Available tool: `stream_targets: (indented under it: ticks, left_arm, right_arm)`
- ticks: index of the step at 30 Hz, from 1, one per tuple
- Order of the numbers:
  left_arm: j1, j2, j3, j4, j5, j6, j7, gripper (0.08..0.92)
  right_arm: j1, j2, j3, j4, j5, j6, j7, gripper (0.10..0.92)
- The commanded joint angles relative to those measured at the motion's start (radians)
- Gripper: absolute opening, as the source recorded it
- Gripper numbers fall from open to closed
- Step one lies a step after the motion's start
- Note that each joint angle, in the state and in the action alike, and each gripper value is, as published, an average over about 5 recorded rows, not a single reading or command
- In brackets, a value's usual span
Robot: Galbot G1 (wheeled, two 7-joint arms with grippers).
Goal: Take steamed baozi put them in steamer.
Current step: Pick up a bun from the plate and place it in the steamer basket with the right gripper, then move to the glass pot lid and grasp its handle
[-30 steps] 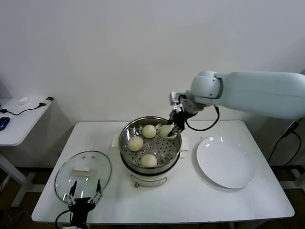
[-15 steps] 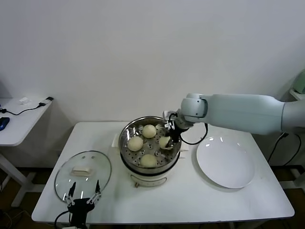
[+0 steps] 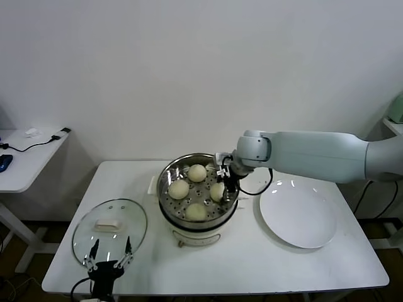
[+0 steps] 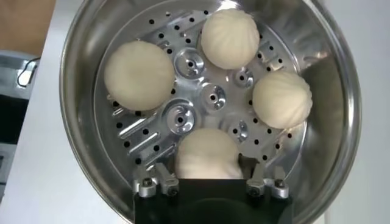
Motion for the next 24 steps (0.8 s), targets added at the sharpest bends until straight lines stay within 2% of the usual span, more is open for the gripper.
stream_targets:
  ticks: [1,5,9,13,16,20,24]
  left_arm:
    - [0.002,0.003,-0.002,-0.015,-0.017,0.028,-0.004,0.823]
    - [0.002,0.008,-0.005,-0.032,-0.035,0.059,-0.012,0.823]
    - [0.002,0.021,-0.014,-0.037,-0.051,0.066,-0.017,0.823]
    - [-0.008,0.039,-0.02,-0.033,-0.045,0.061,-0.018,0.823]
    - [-0.021,0.053,-0.021,-0.032,-0.032,0.064,-0.016,0.823]
    - [-0.04,0.066,-0.028,-0.025,-0.015,0.075,-0.017,0.823]
    - [-0.053,0.08,-0.038,-0.013,-0.001,0.069,-0.018,0.823]
  right_arm:
    - [0.074,-0.075,0.026,-0.008,0.01,0.139,-0.133,0.784]
    - [0.085,-0.173,0.094,-0.008,0.13,0.181,-0.14,0.82]
    - [-0.068,-0.31,0.374,-0.017,0.222,0.205,0.018,0.822]
    - [-0.321,-0.442,0.756,-0.038,0.119,0.245,0.269,0.823]
    - [-0.537,-0.549,0.992,-0.024,0.058,0.29,0.345,0.823]
    - [-0.866,-0.681,1.293,0.051,0.062,0.339,0.423,0.823]
    - [-1.314,-0.705,1.684,0.096,0.074,0.435,0.527,0.823]
